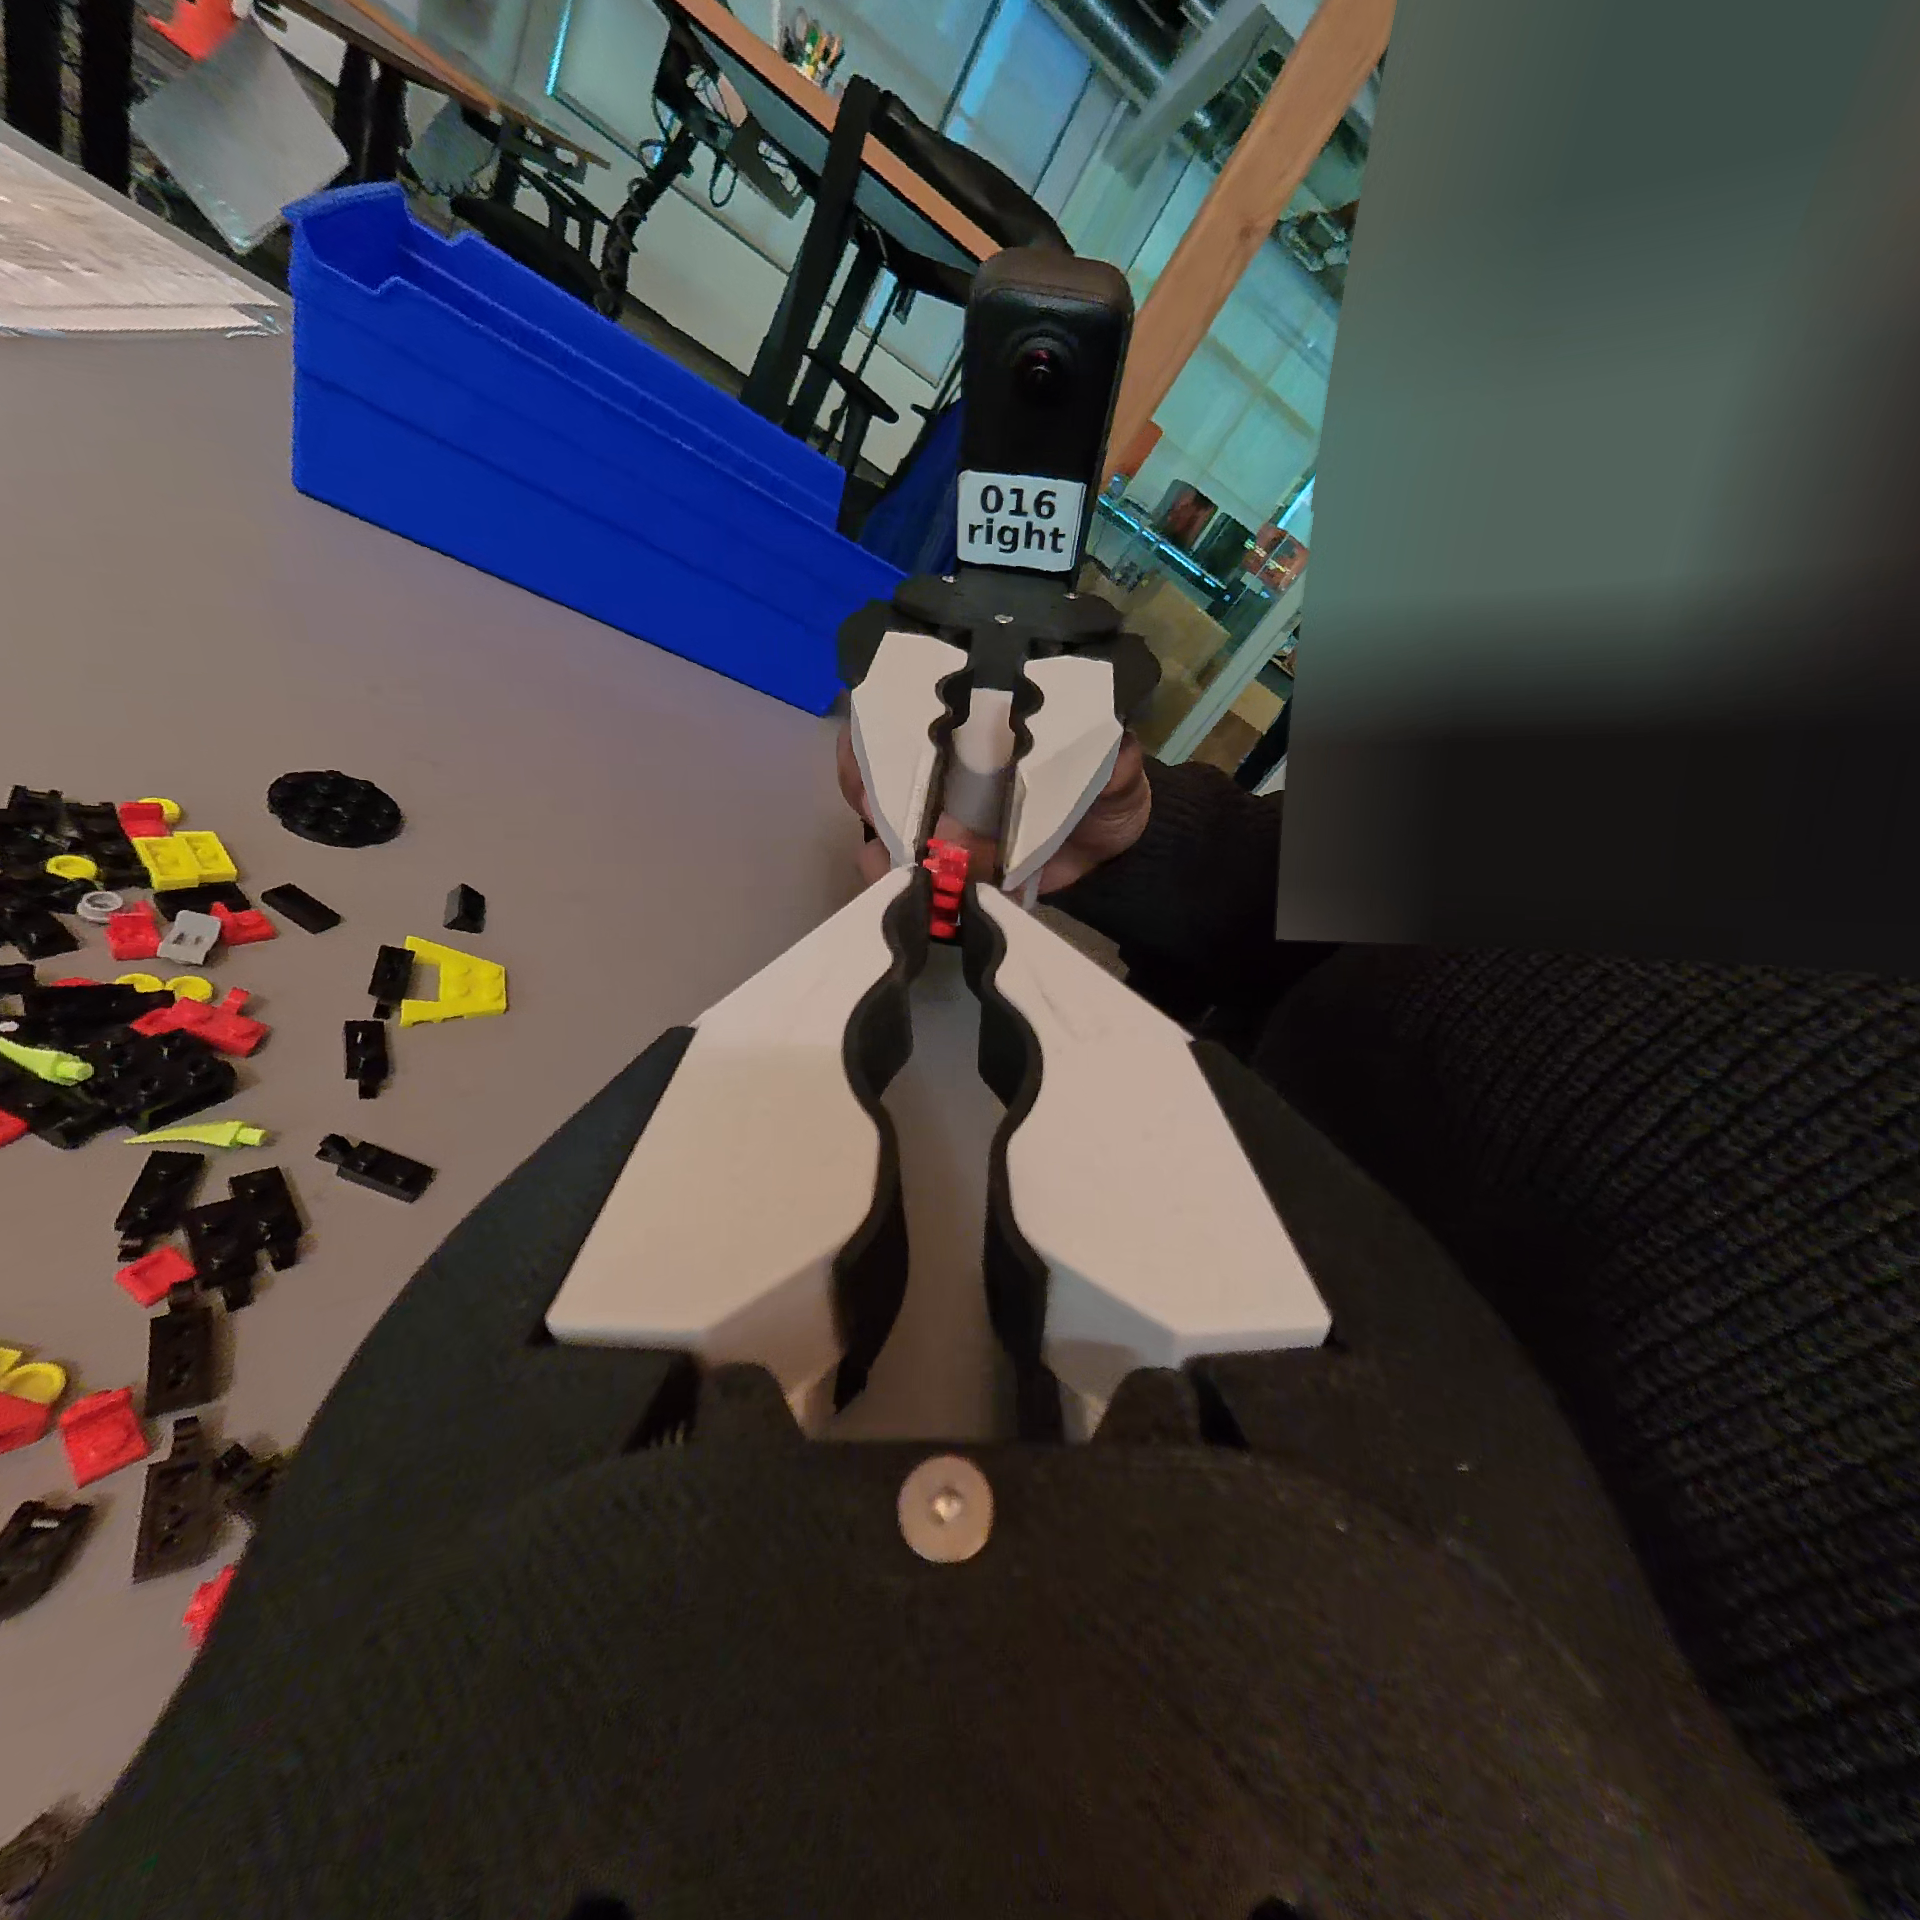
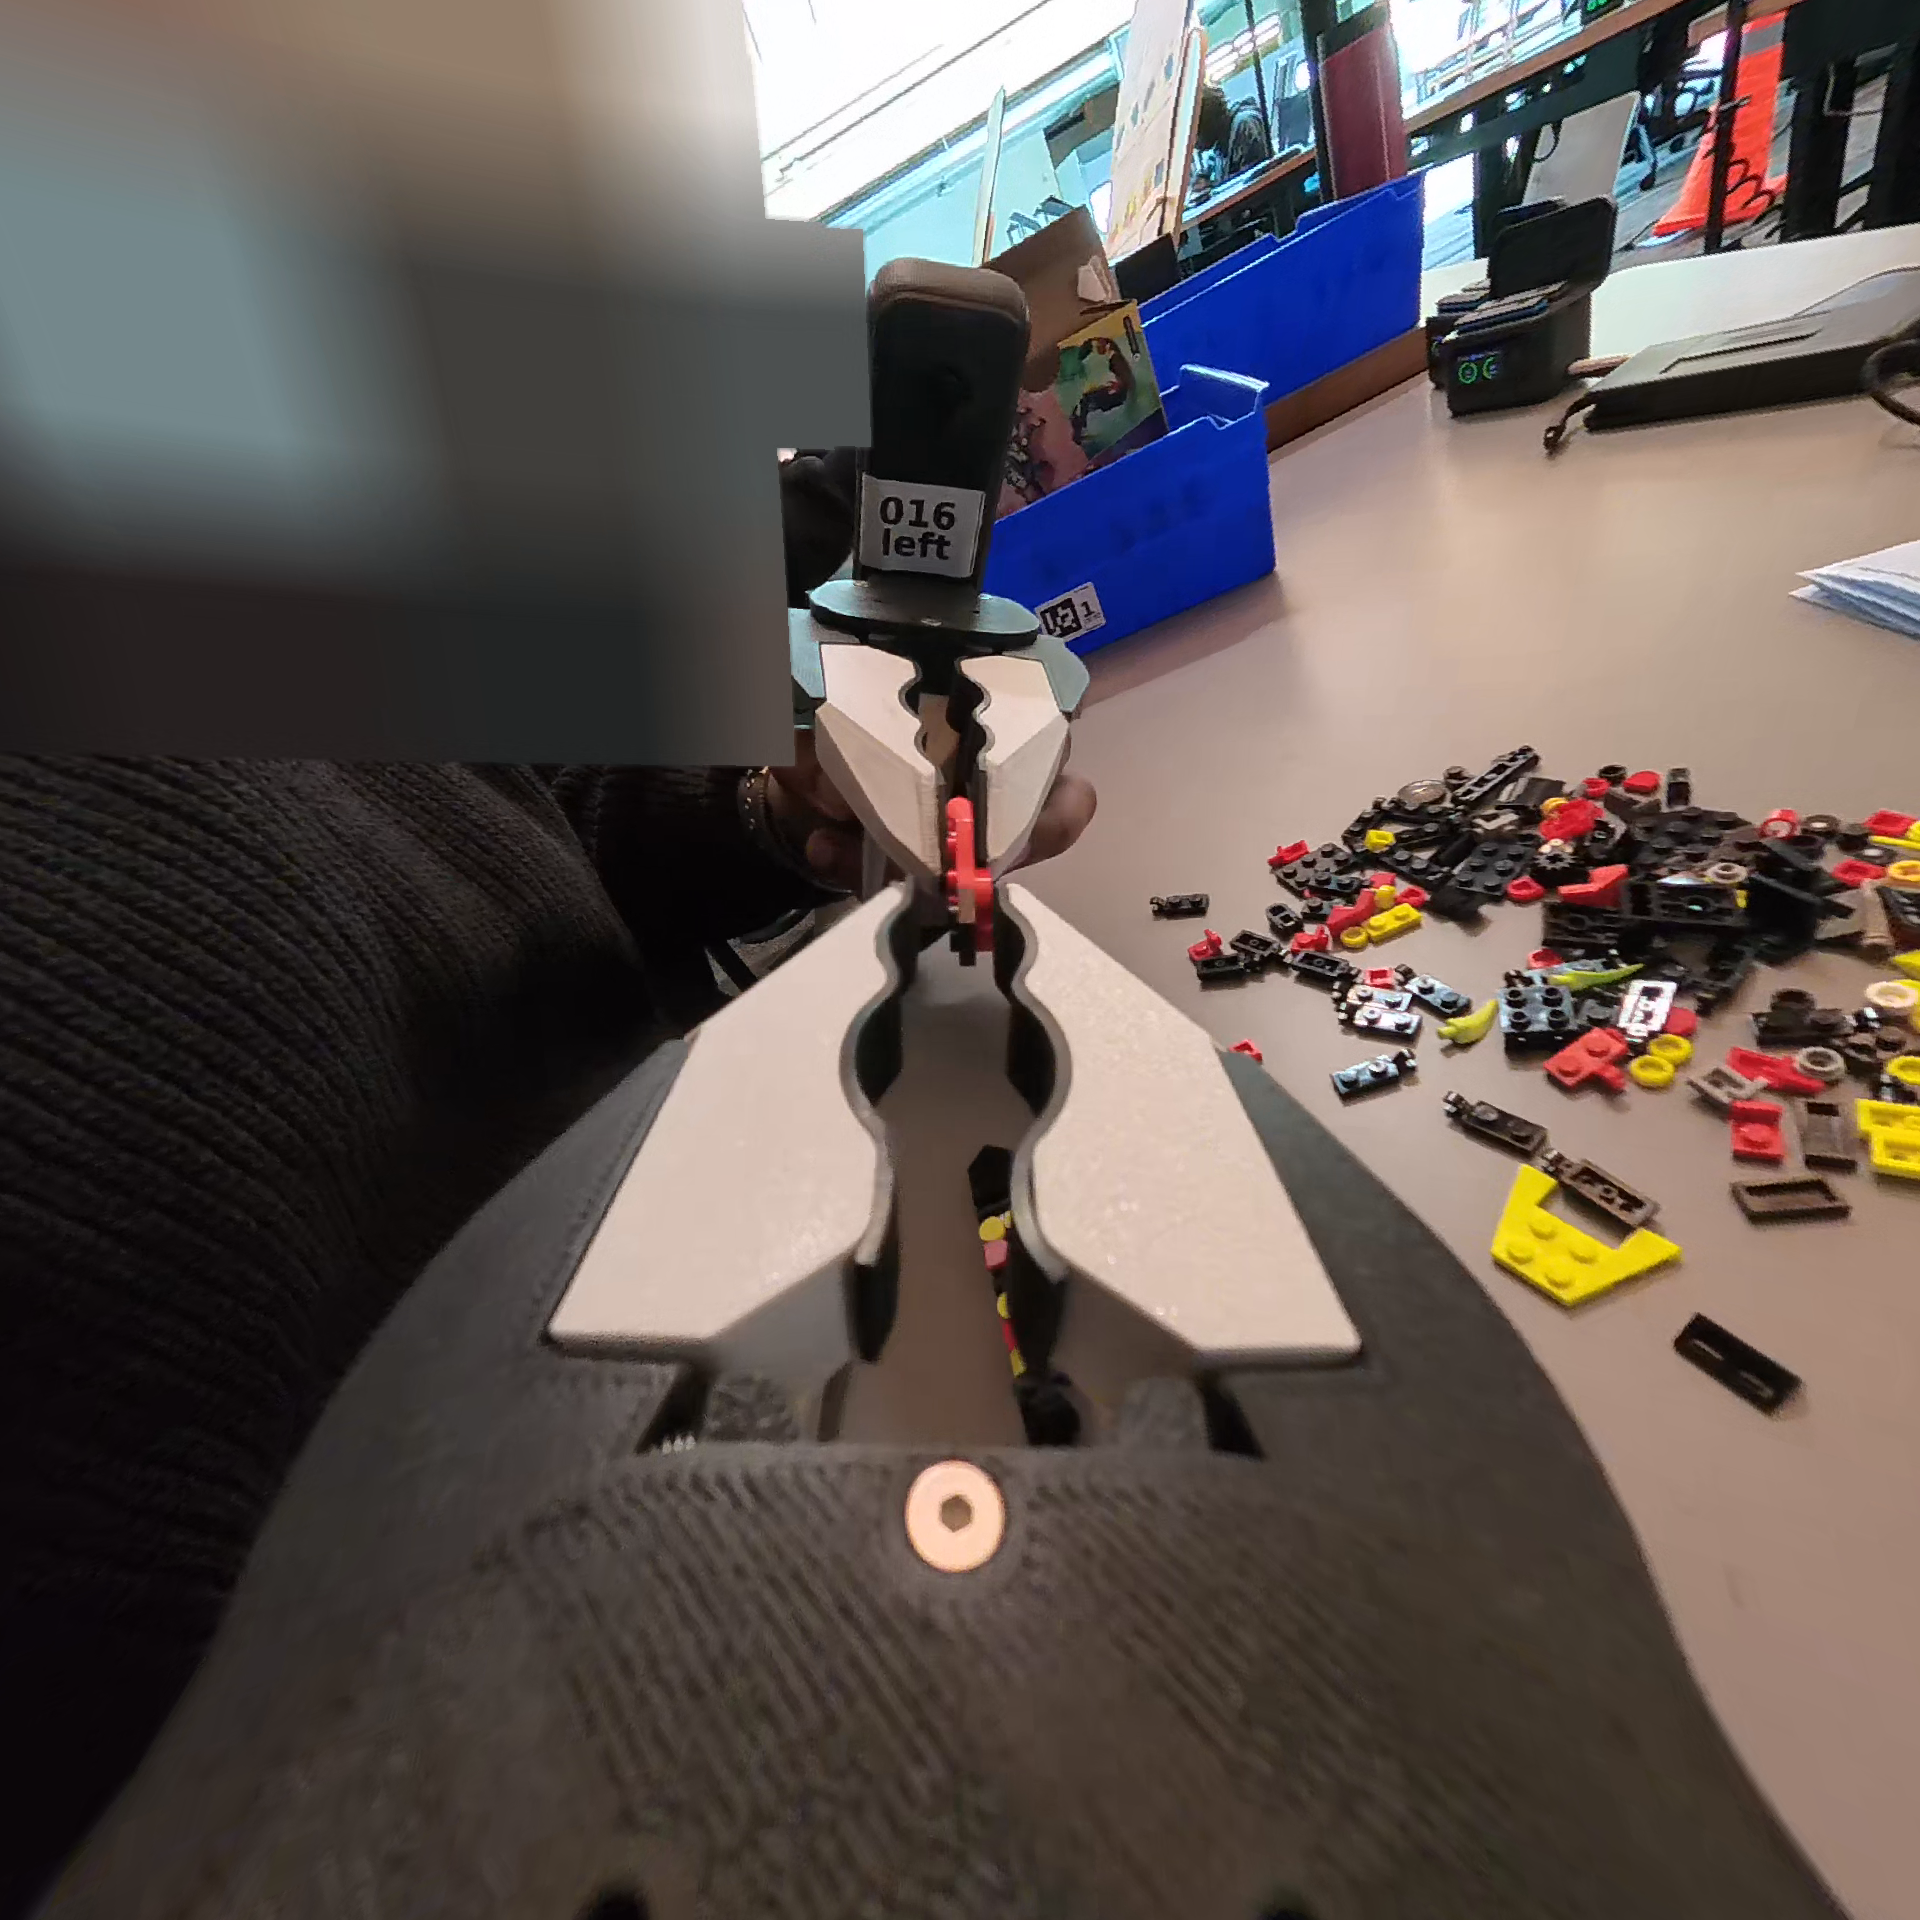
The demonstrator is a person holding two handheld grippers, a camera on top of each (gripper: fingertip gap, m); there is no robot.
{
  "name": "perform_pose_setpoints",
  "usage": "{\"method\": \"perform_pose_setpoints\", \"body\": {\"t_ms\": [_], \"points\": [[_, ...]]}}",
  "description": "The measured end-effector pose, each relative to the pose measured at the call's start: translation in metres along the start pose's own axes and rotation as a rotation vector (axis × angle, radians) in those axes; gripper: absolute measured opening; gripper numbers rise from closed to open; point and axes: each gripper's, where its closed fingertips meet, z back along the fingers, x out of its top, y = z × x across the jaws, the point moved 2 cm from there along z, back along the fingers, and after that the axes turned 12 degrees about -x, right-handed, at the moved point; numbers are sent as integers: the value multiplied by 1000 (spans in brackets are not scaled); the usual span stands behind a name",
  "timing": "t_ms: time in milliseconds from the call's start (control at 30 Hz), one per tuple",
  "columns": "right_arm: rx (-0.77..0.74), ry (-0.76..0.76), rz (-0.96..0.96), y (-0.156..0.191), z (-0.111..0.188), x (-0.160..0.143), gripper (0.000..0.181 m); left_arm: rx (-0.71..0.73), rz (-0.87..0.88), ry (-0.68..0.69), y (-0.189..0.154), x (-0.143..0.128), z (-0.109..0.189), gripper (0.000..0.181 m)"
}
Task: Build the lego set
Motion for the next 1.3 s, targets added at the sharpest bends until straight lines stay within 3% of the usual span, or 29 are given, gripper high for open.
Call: {"method": "perform_pose_setpoints", "body": {"t_ms": [700,867,933,1033,1300], "points": [[-43,55,117,4,3,-2,6,-4,-28,38,-4,-6,-5,2],[-44,-9,79,1,0,3,6,-7,-8,0,-2,0,-2,2],[-52,-9,94,1,0,2,8,-14,11,-28,-1,3,0,2],[-56,0,94,0,-1,1,26,-24,35,-64,-1,7,3,1],[-38,-21,65,1,-1,4,21,-45,52,-60,-3,5,0,1]]}}
